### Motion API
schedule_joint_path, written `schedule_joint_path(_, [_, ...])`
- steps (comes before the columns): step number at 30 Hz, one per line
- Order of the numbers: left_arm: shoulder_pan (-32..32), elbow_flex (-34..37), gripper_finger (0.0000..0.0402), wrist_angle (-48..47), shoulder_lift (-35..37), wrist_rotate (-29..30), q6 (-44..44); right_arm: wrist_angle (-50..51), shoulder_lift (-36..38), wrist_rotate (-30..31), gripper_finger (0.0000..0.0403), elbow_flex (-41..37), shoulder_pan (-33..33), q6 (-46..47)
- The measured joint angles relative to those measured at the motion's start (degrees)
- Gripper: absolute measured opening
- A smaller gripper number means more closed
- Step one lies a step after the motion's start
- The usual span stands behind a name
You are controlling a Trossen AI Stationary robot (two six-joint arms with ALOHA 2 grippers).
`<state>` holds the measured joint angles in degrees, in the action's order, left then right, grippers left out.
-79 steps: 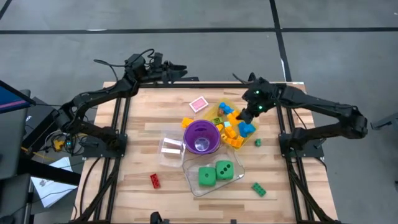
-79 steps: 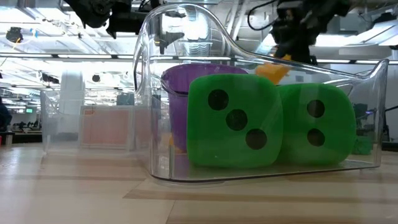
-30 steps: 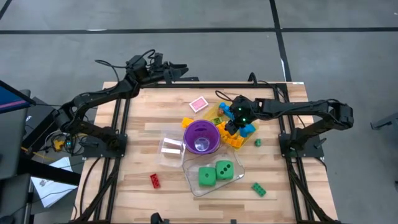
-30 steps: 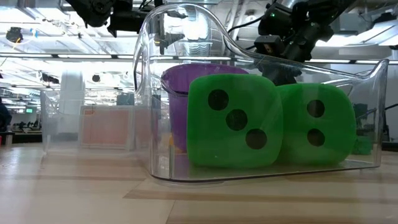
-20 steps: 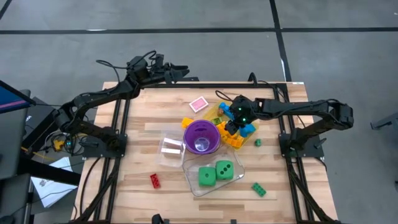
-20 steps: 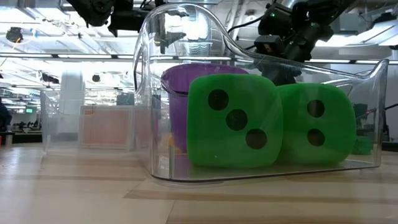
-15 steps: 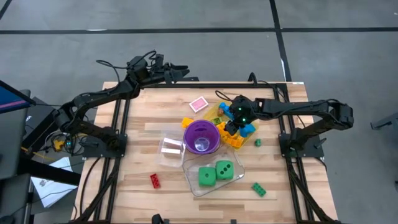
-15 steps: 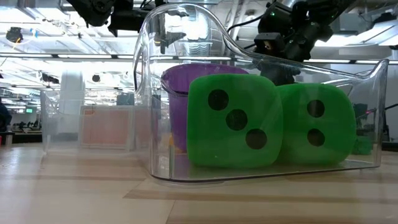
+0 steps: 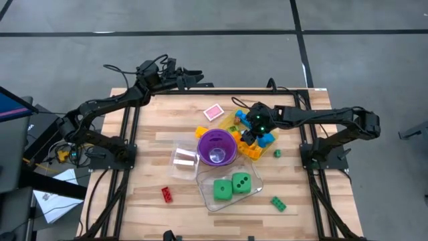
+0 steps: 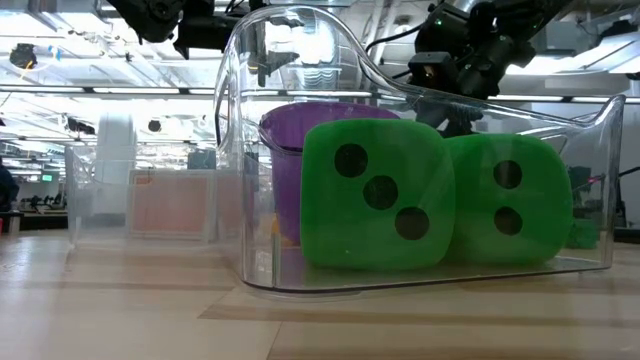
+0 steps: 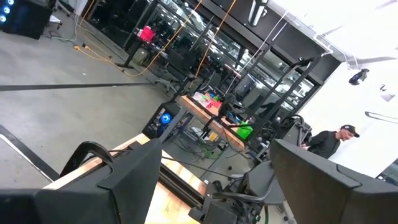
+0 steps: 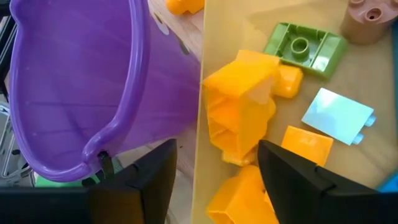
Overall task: Pick & Place Toys
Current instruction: Put the yellow game piece into the yellow bin
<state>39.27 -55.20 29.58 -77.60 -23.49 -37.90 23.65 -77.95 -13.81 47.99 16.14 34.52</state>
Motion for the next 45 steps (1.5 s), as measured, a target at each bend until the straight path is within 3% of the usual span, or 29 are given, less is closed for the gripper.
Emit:
schedule_joint_path(15, [0.0,0.0,0.0296,0.0,0.0,0.0,0.3,-0.2,0.3,-0.1,0.0215,0.0,0.0,-0.3])
schedule_joint_path(23, [-0.7,0.0,0.0296,0.5,0.0,0.2,0.0,-0.7,7.4,3.3,0.0209,0.0,2.2,-0.7])
schedule_joint_path(27, [-1.9,0.0,0.0296,3.4,0.0,4.1,3.8,-0.7,13.2,6.3,0.0209,0.0,5.0,-0.6])
schedule_joint_path(34, [-2.2,-1.9,0.0296,5.3,0.0,15.9,7.8,-0.6,22.9,6.6,0.0209,0.0,12.4,-0.6])
schedule_joint_path(37, [-2.2,-6.6,0.0296,-0.1,0.0,16.8,14.5,-0.7,25.9,6.6,0.0209,0.0,15.4,-0.6])
schedule_joint_path(42, [-1.6,-19.5,0.0305,-20.5,-1.0,20.4,29.5,-0.6,28.9,6.3,0.0209,0.0,19.4,-0.4])
schedule_joint_path(45, [1.0,-27.1,0.0322,-30.2,-3.4,20.0,32.7,-0.6,29.7,6.0,0.0209,0.0,20.9,0.0])
